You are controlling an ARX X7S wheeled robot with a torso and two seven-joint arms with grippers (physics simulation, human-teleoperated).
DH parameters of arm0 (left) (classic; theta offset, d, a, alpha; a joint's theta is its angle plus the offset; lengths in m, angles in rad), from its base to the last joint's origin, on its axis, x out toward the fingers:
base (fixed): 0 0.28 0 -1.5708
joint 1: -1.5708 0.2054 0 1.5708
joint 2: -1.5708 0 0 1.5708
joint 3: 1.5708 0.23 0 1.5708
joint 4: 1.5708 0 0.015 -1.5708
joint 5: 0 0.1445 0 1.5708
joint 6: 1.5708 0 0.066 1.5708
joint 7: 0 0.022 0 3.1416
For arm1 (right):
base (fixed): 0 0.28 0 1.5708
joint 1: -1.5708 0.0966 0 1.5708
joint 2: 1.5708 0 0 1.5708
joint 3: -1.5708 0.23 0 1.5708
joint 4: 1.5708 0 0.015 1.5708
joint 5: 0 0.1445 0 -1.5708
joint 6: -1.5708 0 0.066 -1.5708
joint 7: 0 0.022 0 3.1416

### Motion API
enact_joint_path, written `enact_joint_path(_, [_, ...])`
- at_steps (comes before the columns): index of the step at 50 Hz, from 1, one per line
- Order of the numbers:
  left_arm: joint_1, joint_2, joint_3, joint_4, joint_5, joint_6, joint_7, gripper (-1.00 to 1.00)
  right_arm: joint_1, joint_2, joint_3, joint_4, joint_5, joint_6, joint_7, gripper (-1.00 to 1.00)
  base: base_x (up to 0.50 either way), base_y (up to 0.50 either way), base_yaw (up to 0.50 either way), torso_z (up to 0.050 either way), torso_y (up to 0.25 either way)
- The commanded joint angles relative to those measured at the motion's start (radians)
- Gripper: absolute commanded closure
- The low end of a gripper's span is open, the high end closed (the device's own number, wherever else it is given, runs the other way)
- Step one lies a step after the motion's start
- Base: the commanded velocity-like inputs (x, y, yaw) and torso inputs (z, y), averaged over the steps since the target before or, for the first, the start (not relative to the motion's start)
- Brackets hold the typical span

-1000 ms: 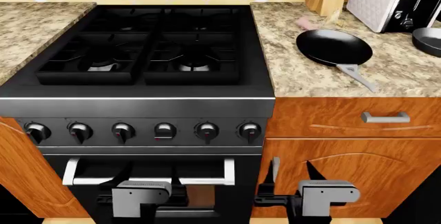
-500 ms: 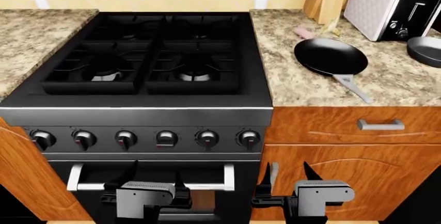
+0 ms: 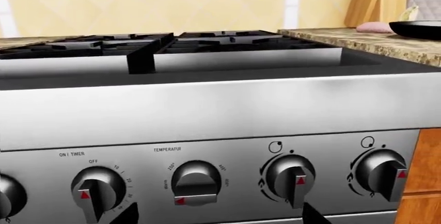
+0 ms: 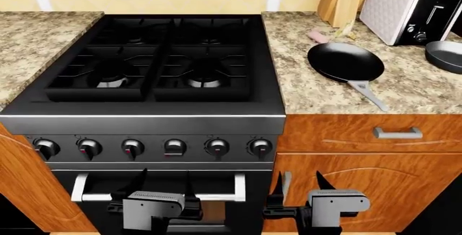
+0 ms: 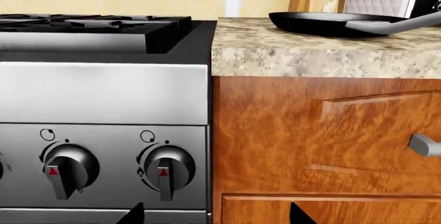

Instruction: Place both pans onto different burners. Then place the mushroom and the pork loin on different pans.

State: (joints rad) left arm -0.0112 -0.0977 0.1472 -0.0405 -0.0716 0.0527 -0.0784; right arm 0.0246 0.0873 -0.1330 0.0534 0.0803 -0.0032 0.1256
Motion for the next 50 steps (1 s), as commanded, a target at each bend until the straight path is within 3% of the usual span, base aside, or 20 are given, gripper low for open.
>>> enact_joint_path(1, [0.001,-0.012,0.019,-0.001,-0.008,0.012,-0.011,-1.00,0.002,0.010,-0.015,0.008,0.014,-0.001,0.011,-1.00,0.00,0.00,0.00,0.015,0.000])
enact_joint_path(10, [-0.004,-0.019,0.031,-0.008,-0.009,0.004,-0.023,-1.00,0.003,0.017,-0.022,0.006,0.034,0.001,0.017,-1.00,0.00,-0.05,0.00,0.035,0.030])
enact_joint_path(50, [-0.007,-0.047,0.070,-0.008,-0.028,0.016,-0.055,-1.00,0.006,0.044,-0.054,0.003,0.084,0.004,0.048,-1.00,0.00,-0.50,0.00,0.000,0.000])
